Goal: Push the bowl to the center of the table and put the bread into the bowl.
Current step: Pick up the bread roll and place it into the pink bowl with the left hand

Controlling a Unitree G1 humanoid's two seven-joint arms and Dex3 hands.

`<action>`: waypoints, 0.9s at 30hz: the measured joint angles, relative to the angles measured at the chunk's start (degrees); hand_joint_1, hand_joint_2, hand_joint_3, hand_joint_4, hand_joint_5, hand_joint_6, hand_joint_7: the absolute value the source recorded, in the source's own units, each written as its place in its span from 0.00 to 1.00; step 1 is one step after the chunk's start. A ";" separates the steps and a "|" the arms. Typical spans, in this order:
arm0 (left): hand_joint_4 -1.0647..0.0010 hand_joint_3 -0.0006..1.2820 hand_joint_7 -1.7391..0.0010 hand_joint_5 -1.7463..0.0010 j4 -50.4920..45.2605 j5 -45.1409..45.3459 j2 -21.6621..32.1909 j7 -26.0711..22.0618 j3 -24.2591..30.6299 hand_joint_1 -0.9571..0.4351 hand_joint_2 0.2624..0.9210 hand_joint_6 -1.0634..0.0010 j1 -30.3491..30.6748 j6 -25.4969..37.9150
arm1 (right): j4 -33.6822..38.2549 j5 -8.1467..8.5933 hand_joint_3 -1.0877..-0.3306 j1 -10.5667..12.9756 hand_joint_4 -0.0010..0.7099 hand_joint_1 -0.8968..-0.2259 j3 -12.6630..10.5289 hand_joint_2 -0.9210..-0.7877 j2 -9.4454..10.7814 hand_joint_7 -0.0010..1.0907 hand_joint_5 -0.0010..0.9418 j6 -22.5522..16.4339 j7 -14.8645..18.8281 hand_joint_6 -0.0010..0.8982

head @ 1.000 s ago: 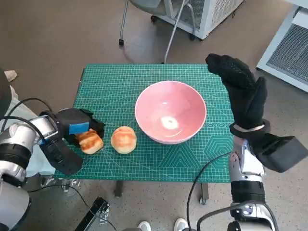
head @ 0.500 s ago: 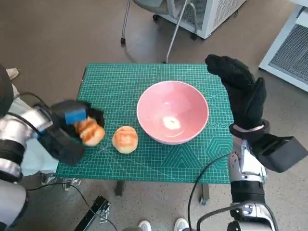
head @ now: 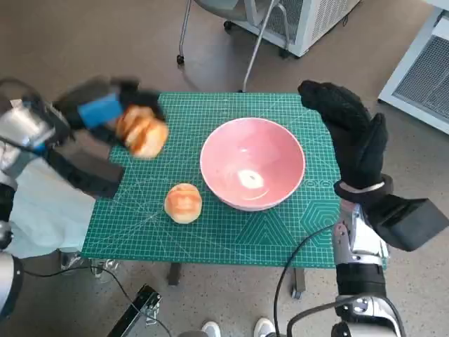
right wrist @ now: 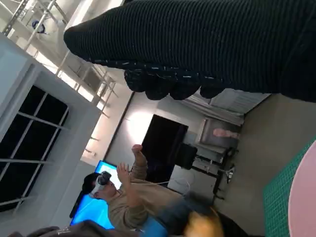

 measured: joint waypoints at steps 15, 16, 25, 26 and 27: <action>0.46 0.08 0.28 0.35 1.81 3.06 -10.74 0.37 -2.76 0.69 1.00 0.36 -3.09 -1.12 | -0.98 1.56 0.42 0.07 0.50 0.35 -0.77 0.00 -0.30 0.76 0.04 0.55 1.08 0.00; 0.46 0.08 0.28 0.35 2.52 3.74 -11.62 1.07 -3.27 0.69 1.00 0.37 -3.49 -0.99 | -1.09 1.56 0.42 0.09 0.50 0.35 -0.78 0.00 -0.32 0.76 0.04 0.58 1.12 0.00; 0.50 0.11 0.24 0.34 10.45 7.35 -19.43 5.40 -7.95 0.69 1.00 0.40 -5.63 1.83 | -2.36 1.72 0.44 0.72 0.52 0.37 -1.13 0.00 -0.83 0.77 0.05 1.57 1.39 0.01; 0.50 0.11 0.24 0.34 11.40 7.41 -20.28 5.43 -8.36 0.69 1.00 0.40 -5.73 2.23 | -2.52 1.72 0.44 0.89 0.52 0.37 -1.20 0.00 -0.88 0.77 0.05 1.64 1.39 0.01; 0.50 0.11 0.24 0.34 12.40 7.44 -21.26 5.43 -8.75 0.69 1.00 0.40 -5.82 2.56 | -2.68 1.72 0.44 1.15 0.52 0.37 -1.27 0.00 -0.92 0.77 0.05 1.67 1.39 0.01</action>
